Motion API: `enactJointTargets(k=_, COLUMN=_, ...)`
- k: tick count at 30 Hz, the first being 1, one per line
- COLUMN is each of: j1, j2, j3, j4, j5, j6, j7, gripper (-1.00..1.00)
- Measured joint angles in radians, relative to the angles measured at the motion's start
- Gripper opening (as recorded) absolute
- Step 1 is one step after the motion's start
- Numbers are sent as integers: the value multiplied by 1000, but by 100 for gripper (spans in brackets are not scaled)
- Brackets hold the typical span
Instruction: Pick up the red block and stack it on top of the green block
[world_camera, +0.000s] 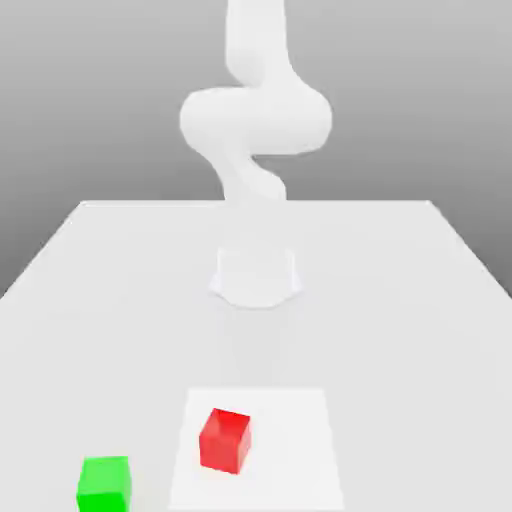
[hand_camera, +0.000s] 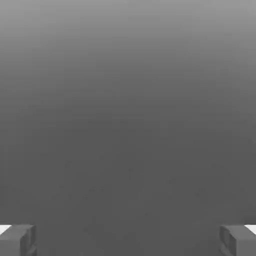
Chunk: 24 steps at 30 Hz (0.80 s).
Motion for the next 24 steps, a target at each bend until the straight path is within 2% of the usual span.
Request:
enactJointTargets(k=21, j1=-75, j2=768, j3=-4, j4=-299, j5=-2, j6=381, j7=169, gripper=0)
enactJointTargets(k=24, j1=-76, j2=876, j3=-3, j4=-300, j5=0, j6=462, j7=175, gripper=0)
